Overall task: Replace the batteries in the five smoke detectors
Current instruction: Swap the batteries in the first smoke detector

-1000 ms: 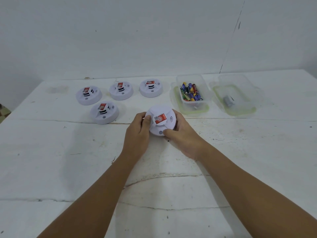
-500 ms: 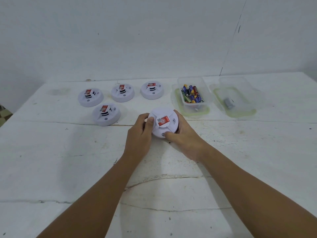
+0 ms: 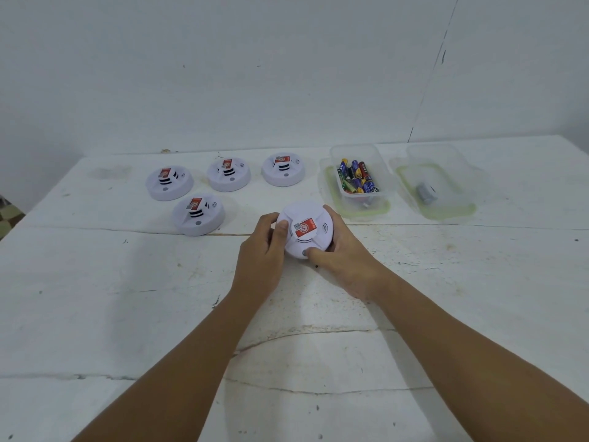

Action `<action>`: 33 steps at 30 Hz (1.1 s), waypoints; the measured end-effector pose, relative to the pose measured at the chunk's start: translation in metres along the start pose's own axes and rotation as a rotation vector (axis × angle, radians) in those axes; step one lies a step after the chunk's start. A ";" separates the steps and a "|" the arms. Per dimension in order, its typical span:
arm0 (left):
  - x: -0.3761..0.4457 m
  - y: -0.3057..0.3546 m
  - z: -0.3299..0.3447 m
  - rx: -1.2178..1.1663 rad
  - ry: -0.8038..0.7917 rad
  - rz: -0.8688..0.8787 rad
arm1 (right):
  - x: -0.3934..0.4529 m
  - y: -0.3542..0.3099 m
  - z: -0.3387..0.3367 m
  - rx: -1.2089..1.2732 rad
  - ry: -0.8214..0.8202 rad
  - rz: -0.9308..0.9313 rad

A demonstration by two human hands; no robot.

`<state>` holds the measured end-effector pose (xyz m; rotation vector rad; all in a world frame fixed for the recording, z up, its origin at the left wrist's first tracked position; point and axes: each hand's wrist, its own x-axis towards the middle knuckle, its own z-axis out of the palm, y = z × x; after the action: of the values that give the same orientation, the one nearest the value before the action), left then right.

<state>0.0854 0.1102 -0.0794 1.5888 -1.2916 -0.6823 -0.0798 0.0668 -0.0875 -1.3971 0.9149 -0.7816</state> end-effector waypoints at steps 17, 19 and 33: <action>-0.001 0.000 0.000 -0.005 0.001 -0.026 | -0.001 0.000 -0.003 -0.035 0.005 0.018; -0.002 0.000 0.000 -0.006 0.005 -0.029 | 0.001 0.001 -0.003 -0.014 0.003 0.015; -0.002 0.003 0.000 -0.055 -0.009 -0.035 | 0.004 0.006 -0.005 0.146 -0.054 0.001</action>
<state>0.0837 0.1127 -0.0765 1.5687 -1.2439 -0.7408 -0.0830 0.0615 -0.0932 -1.2837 0.8001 -0.7904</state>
